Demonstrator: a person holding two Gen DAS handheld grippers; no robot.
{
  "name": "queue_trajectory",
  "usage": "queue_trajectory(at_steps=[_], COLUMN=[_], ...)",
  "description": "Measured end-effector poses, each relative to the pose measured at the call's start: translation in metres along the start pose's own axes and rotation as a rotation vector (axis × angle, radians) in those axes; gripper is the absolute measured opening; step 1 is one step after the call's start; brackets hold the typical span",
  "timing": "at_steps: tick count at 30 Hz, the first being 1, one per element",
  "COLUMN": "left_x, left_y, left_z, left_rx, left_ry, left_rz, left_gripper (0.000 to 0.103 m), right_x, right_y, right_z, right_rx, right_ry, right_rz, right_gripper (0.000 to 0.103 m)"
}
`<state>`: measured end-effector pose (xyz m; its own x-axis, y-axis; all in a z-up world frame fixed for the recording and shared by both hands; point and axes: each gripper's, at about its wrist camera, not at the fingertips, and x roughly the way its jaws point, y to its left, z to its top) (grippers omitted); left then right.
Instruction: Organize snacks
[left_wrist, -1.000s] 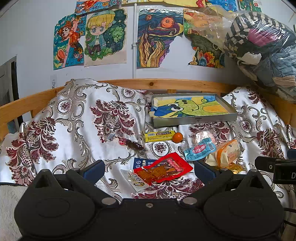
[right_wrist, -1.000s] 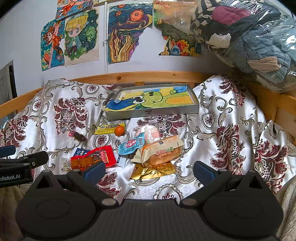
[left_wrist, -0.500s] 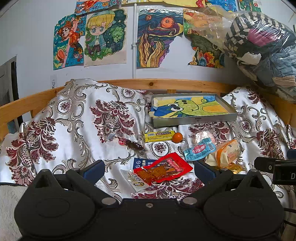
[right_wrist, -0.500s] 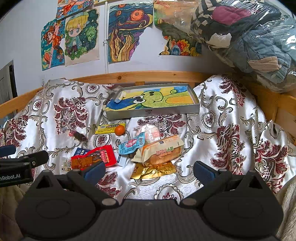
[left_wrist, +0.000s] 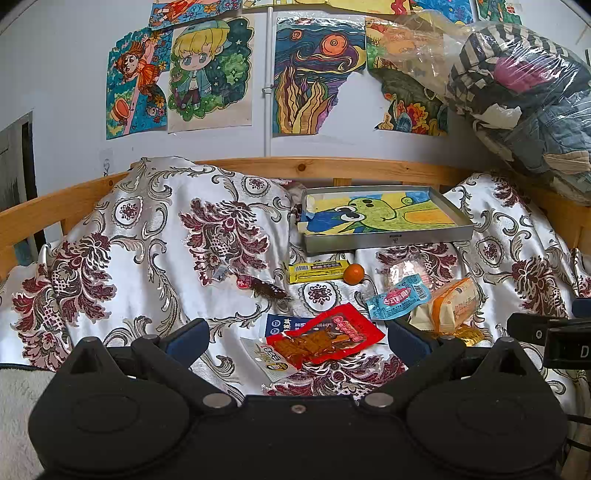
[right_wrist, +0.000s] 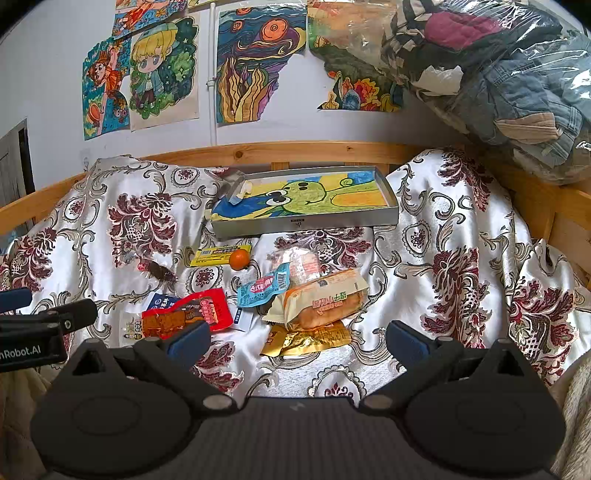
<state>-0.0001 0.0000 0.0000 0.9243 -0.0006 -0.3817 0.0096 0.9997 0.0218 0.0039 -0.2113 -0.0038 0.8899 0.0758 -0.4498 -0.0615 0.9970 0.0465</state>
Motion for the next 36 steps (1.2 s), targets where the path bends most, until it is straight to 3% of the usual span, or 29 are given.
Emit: queue_trajectory(at_steps=[13,24,27,32,36], left_x=[0.0,0.026,0.042,0.077,0.114], left_y=[0.0,-0.001,0.003,0.011,0.015], left_z=[0.0,0.019,0.032,0.052,0.058], left_rx=[0.001,0.018,0.042,0.103,0.104], left_ry=[0.001,0.079,0.102,0.154,0.231], left_rz=[-0.001,-0.051,-0.089,-0.185,-0.242], left_gripper=[0.102,0.102,0.102,0.102,0.102], right_x=[0.0,0.02,0.037,0.065,0.094], right_y=[0.0,0.008,-0.001,-0.011,-0.026], right_z=[0.001,0.021,0.033,0.05,0.06], right_rx=[-0.003,-0.062,-0.044,-0.162,-0.136], right_ry=[0.005,0.045,0.089,0.098,0.156], right_rz=[0.0,0.051,0.076,0.073,0.15], right_gripper=[0.103,0.103,0.103,0.103,0.103])
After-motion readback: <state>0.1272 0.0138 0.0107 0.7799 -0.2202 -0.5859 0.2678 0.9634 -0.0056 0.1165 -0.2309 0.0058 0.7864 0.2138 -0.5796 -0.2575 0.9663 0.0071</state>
